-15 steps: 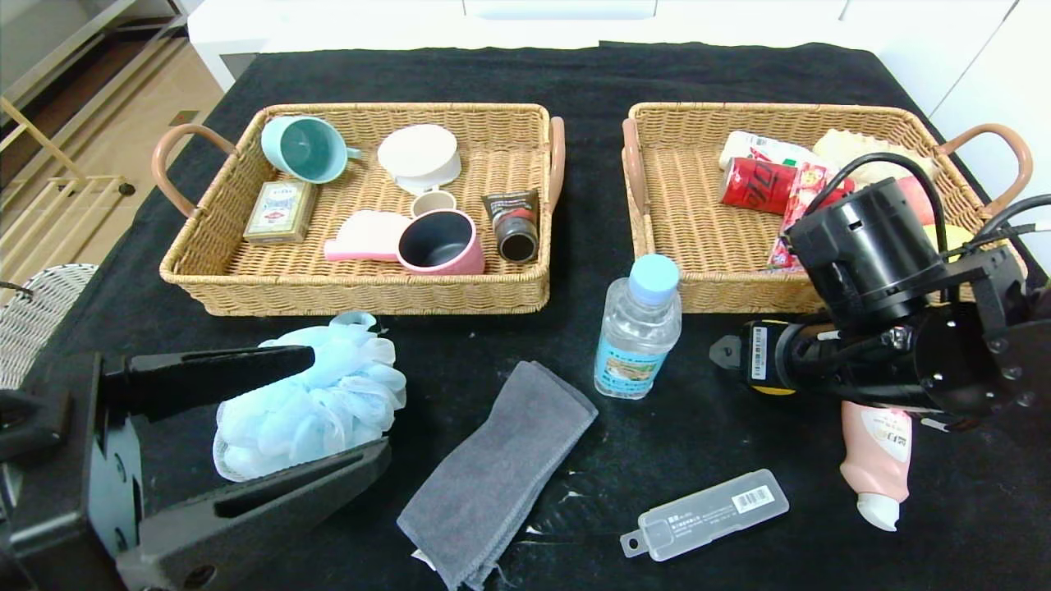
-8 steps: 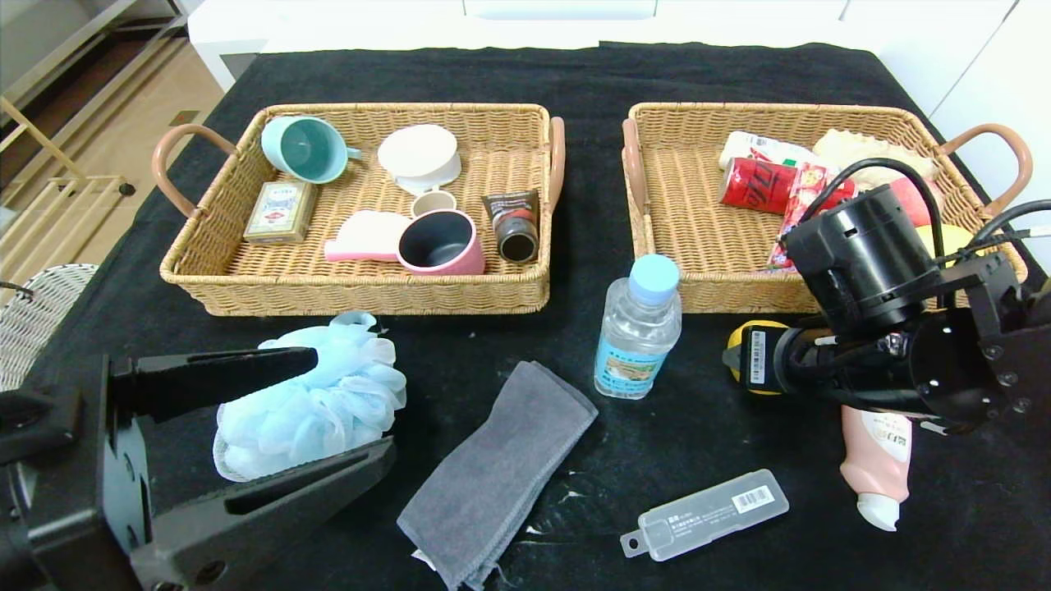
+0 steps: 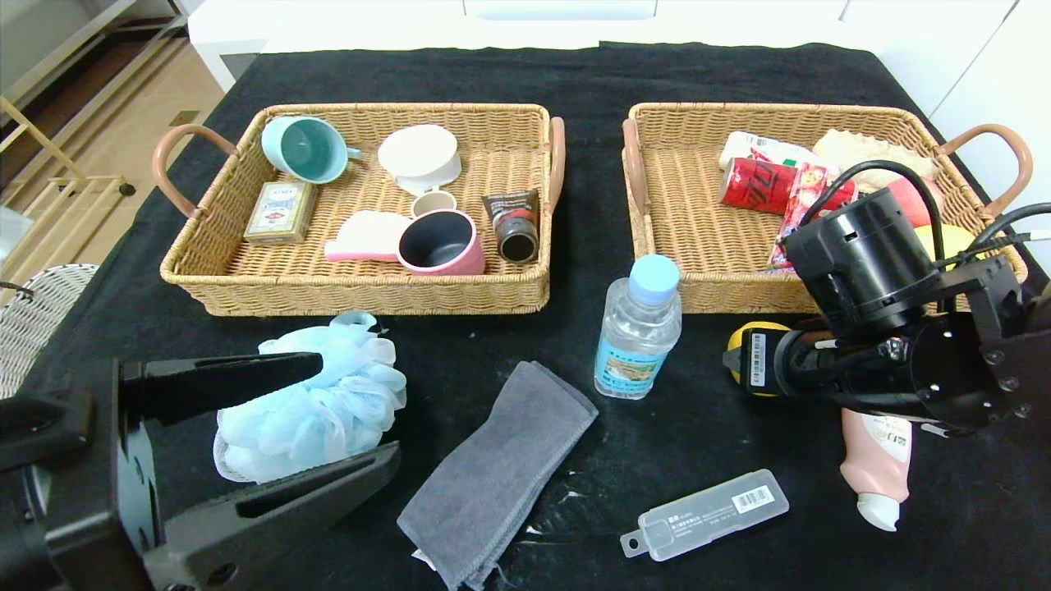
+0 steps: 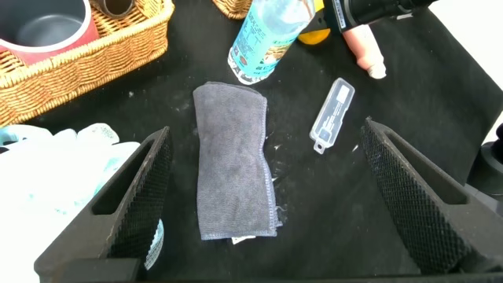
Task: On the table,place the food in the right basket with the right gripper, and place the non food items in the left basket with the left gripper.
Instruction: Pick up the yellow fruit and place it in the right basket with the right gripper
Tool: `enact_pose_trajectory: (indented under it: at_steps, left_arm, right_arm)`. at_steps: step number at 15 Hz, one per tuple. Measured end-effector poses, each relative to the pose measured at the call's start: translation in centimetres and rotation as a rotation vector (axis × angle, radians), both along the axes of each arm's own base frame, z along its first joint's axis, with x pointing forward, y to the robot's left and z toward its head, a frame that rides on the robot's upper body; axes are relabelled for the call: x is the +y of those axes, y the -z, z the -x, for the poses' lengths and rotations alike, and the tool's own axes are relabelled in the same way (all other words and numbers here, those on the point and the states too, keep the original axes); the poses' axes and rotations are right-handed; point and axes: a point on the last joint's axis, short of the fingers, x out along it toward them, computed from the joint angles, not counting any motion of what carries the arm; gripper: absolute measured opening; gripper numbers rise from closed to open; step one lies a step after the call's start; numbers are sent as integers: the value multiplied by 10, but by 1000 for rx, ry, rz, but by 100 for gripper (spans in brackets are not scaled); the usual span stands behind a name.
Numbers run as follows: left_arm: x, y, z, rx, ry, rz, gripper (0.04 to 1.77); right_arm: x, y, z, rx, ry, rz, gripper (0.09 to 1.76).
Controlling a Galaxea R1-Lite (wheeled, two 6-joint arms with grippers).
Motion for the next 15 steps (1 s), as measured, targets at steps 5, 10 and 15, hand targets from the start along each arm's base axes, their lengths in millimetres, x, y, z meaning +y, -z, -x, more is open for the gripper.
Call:
enact_pose_trajectory:
  at_steps: [5,10,15]
  left_arm:
    - [0,0,0,2,0,-1,172]
    - [0,1,0,4,1,-1,172]
    - [-2,1,1,0,-3,-6,172]
  right_arm:
    - [-1,-4,4,0,-8,-5,112]
    - [-9,-22,26,-13,-31,-13,112]
    - [-20,-42,50,-35,-60,-18,112]
